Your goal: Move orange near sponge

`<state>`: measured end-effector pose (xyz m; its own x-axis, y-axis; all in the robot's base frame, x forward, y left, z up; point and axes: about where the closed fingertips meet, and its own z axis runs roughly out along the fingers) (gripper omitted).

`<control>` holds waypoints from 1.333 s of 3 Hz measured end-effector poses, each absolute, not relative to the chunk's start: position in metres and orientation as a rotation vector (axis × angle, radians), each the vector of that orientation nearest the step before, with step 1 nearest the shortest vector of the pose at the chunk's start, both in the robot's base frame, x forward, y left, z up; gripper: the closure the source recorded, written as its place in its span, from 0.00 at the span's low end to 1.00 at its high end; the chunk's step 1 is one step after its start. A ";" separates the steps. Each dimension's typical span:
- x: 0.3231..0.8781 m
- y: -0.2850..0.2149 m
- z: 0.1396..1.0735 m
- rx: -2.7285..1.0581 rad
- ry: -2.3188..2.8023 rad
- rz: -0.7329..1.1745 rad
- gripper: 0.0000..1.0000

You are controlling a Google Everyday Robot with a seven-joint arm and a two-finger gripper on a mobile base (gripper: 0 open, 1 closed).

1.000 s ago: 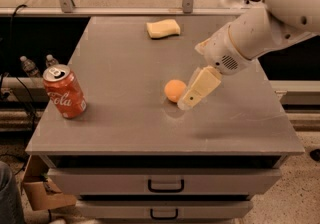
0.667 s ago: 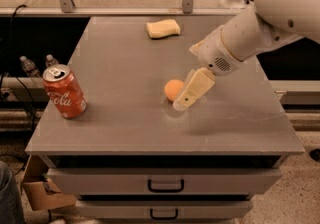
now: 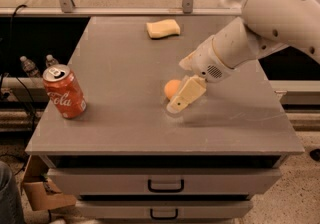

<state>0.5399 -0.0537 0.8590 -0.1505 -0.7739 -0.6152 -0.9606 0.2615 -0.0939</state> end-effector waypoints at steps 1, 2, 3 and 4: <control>0.541 -0.047 0.848 -1.574 1.978 0.470 0.41; 0.543 -0.039 0.844 -1.576 1.945 0.526 0.64; 0.545 -0.036 0.847 -1.577 1.896 0.598 0.88; 0.553 -0.039 0.852 -1.568 1.861 0.639 1.00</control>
Offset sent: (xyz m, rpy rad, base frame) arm 0.0063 0.0220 -0.0181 0.1112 0.0391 0.0694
